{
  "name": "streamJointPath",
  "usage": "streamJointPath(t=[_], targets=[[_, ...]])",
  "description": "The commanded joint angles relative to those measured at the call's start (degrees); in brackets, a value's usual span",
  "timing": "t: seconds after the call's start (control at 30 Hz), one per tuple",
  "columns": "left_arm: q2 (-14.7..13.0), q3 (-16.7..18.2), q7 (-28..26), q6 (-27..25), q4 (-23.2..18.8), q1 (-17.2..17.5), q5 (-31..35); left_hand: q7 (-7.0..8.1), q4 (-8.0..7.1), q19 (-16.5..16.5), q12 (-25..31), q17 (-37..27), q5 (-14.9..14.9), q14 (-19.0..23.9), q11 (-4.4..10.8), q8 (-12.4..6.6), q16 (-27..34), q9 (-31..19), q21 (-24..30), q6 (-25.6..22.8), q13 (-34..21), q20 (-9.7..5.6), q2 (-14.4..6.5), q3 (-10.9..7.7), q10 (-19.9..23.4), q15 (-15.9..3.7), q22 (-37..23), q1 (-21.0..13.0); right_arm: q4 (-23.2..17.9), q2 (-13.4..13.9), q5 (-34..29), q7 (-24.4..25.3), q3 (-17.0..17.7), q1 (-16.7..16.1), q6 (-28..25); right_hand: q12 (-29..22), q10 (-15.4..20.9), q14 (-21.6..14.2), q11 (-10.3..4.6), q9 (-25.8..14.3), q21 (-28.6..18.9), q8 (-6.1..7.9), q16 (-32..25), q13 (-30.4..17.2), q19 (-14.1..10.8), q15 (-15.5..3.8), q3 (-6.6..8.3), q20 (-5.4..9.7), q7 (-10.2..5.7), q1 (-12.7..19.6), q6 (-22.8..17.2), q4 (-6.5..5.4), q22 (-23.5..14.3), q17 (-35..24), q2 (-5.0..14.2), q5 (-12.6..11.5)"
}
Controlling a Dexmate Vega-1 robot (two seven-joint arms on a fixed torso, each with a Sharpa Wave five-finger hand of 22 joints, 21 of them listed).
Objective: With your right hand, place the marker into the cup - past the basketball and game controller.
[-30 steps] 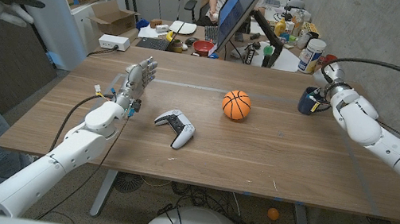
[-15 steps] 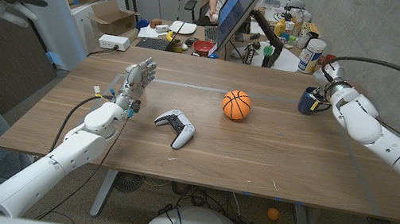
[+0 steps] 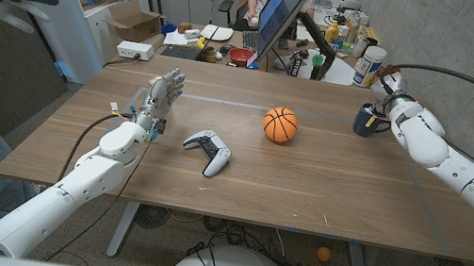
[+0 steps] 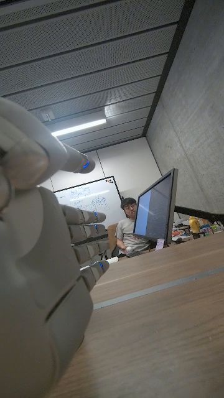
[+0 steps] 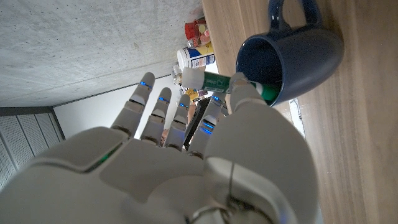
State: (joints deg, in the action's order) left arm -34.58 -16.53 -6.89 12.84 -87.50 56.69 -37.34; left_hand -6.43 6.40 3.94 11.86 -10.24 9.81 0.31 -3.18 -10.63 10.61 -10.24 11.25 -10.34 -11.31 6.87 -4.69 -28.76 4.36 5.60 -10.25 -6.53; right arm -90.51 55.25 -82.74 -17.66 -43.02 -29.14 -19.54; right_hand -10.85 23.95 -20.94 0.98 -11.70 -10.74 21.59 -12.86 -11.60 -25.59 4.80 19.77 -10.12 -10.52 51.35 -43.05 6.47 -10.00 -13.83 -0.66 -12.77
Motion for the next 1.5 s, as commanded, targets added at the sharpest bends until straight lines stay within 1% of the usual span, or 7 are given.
streamJointPath(t=[0.03,0.43,0.6,0.77,1.0,1.2,1.5], targets=[[0.05,0.09,0.15,0.12,0.53,-0.24,-0.03,-0.13,0.06,0.34,0.36,-0.23,0.28,-0.16,-0.49,-0.20,0.20,-0.13,0.22,-0.41,-0.12,0.06,0.15,-0.45,0.00,0.19,-0.19,-0.06,-0.26,-0.43,0.02,-3.89,-0.18,0.55,-0.46,0.28,-0.71,0.48,0.12,-0.16,0.02,-0.43,0.37,-0.23,0.33,0.21,-0.26,-0.29,-0.04,-0.57,0.89,-0.11,-0.17,-0.06,-0.34,0.00],[-0.01,-0.11,0.15,-0.30,0.39,-0.55,0.08,-0.16,0.06,0.36,0.36,-0.23,0.28,-0.11,-0.37,-0.20,0.22,-0.13,0.23,-0.43,-0.12,0.09,0.16,-0.45,0.00,0.17,-0.19,-0.05,2.36,-1.66,0.20,-2.78,-0.68,2.22,-0.18,0.24,-2.09,1.68,0.16,-0.18,0.07,-1.66,0.75,-0.27,1.57,0.57,-0.64,-0.76,-0.45,-1.90,2.92,-0.28,-0.18,0.00,-1.01,-0.28],[0.06,-0.33,0.13,-0.65,0.45,-0.98,0.19,-0.11,0.06,0.34,0.36,-0.23,0.28,-0.12,-0.36,-0.21,0.22,-0.13,0.24,-0.46,-0.12,0.08,0.16,-0.46,0.00,0.18,-0.19,-0.05,3.04,-1.54,1.44,1.56,-0.28,2.04,-1.19,-0.66,-0.37,-0.23,-0.65,-0.30,-0.38,-0.69,-0.07,-0.32,1.08,-0.04,-0.31,-0.38,-0.18,-2.17,-0.02,-0.22,-0.18,0.03,-0.63,-0.73],[0.25,-0.69,0.55,-0.74,0.96,-1.76,0.35,-0.16,0.06,0.31,0.36,-0.23,0.29,-0.11,-0.40,-0.22,0.22,-0.13,0.25,-0.49,-0.12,0.09,0.16,-0.46,0.01,0.23,-0.19,-0.05,1.28,-0.73,5.03,5.90,1.57,0.21,-2.82,-1.65,2.94,-2.94,-2.10,-0.48,-0.98,1.95,-0.93,-0.33,-0.40,-1.12,0.92,0.25,-0.32,-1.01,-6.91,0.73,-0.16,0.20,0.25,-1.26],[0.54,-1.25,1.54,-0.92,1.74,-2.74,0.26,-0.17,0.05,0.26,0.40,-0.23,0.29,-0.05,-0.45,-0.22,0.25,-0.13,0.27,-0.52,-0.12,0.10,0.14,-0.48,0.10,0.19,-0.19,-0.05,-1.53,-0.49,10.66,11.37,4.43,-2.86,-5.39,-2.31,5.72,-5.03,-2.52,-0.53,-1.36,2.68,-1.65,-0.31,-1.74,-1.45,1.28,-0.32,-0.91,-1.52,-8.80,0.44,-0.16,0.11,1.09,-1.17],[0.45,-1.53,2.05,-1.08,1.93,-3.05,0.28,-0.12,0.05,0.22,0.39,-0.23,0.29,-0.04,-0.39,-0.23,0.25,-0.13,0.29,-0.56,-0.12,0.07,0.12,-0.49,0.08,0.21,-0.19,-0.05,-3.77,-0.98,15.08,16.14,6.67,-5.60,-8.26,-2.57,7.73,-7.21,-1.79,-0.49,-1.77,1.88,-2.46,-0.30,-3.48,-1.35,0.79,-0.69,-0.52,-4.02,-7.29,-1.00,-0.17,-0.11,2.12,-0.64],[-0.25,-1.46,1.98,-1.50,1.03,-2.76,0.48,-0.15,0.04,0.21,0.41,-0.23,0.29,0.00,-0.45,-0.22,0.26,-0.13,0.30,-0.56,-0.12,0.14,0.08,-0.51,0.13,0.21,-0.20,-0.06,-5.41,-2.68,21.75,19.70,8.52,-7.77,-11.33,-1.99,8.18,-7.96,-1.28,0.12,-1.61,-1.73,-2.24,-0.20,-4.23,-1.57,0.81,-0.91,-1.68,-5.57,-0.79,-1.29,-0.17,0.10,2.32,-0.14]])
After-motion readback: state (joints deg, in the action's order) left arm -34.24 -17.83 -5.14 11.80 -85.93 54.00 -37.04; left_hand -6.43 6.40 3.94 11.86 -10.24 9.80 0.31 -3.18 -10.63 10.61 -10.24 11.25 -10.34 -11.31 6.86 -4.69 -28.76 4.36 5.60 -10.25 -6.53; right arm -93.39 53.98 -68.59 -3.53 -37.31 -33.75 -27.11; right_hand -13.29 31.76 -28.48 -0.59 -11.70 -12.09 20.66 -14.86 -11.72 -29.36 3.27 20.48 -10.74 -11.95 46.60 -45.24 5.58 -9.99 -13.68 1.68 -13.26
